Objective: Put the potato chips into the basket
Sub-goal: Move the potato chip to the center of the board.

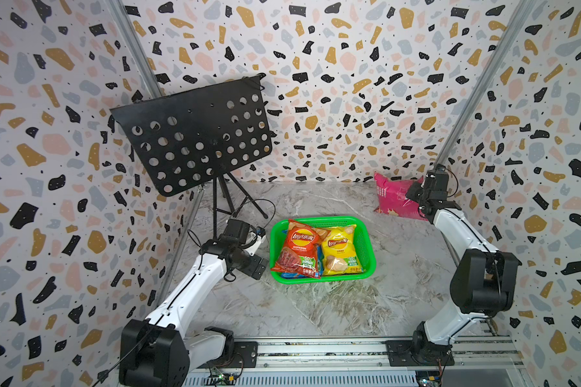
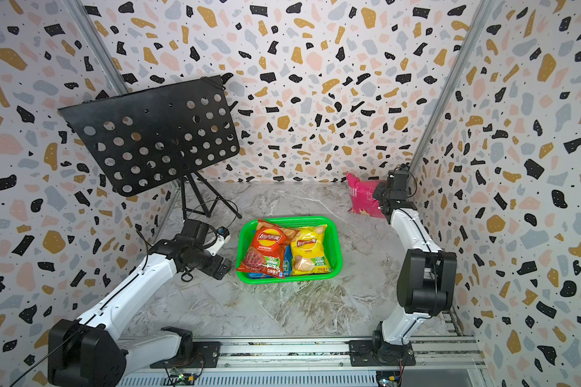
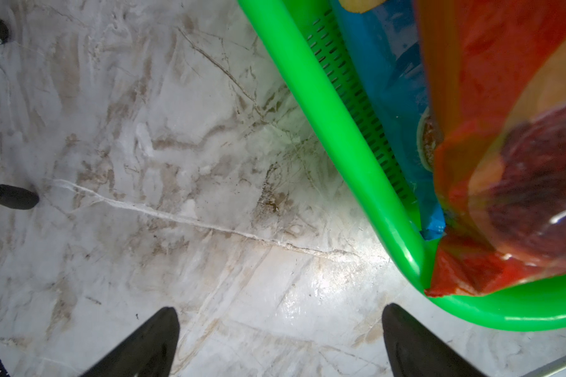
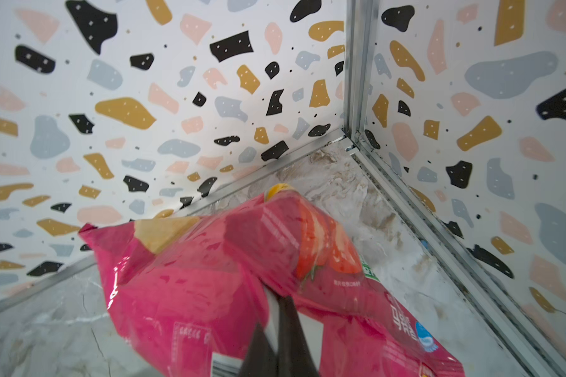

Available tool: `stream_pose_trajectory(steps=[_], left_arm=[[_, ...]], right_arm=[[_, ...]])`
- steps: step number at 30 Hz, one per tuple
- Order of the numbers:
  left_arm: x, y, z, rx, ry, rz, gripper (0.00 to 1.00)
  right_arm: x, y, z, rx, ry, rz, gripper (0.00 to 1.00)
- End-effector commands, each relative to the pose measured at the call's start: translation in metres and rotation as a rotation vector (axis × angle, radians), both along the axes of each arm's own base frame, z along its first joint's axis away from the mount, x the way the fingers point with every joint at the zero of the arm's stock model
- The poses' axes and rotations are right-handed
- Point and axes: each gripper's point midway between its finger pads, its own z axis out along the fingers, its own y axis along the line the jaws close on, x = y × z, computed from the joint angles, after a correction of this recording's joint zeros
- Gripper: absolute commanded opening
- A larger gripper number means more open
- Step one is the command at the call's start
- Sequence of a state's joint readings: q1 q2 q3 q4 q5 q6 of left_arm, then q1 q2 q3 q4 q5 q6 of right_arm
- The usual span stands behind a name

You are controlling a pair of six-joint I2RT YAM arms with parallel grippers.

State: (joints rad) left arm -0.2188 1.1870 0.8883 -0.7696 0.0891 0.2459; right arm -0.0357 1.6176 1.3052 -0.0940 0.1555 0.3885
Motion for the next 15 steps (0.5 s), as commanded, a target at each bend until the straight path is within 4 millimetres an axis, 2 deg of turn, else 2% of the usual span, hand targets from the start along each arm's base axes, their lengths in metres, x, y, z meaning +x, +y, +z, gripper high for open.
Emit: stream_pose_trajectory(steps=[1, 4, 7, 10, 15], left_arm=[[0.002, -0.001, 0.008, -0.012, -0.022, 0.006, 1.0], [0.003, 0.0, 0.008, -0.009, -0.024, 0.009, 1.0], [0.002, 0.0, 0.009, -0.012, -0.028, 0.007, 1.0], [0.001, 0.0, 0.01, -0.011, -0.032, 0.007, 1.0], [0.002, 0.001, 0.011, -0.009, -0.039, 0.008, 1.0]], right_arm=[[-0.036, -0.011, 0.001, -0.12, 0.075, -0.059, 0.0], [-0.062, -0.017, -0.014, -0.173, 0.124, -0.082, 0.0], [-0.083, -0.032, -0.021, -0.261, 0.14, -0.143, 0.0], [-0.097, -0.049, -0.008, -0.327, 0.136, -0.235, 0.0], [-0.123, -0.074, 0.027, -0.378, 0.026, -0.428, 0.0]])
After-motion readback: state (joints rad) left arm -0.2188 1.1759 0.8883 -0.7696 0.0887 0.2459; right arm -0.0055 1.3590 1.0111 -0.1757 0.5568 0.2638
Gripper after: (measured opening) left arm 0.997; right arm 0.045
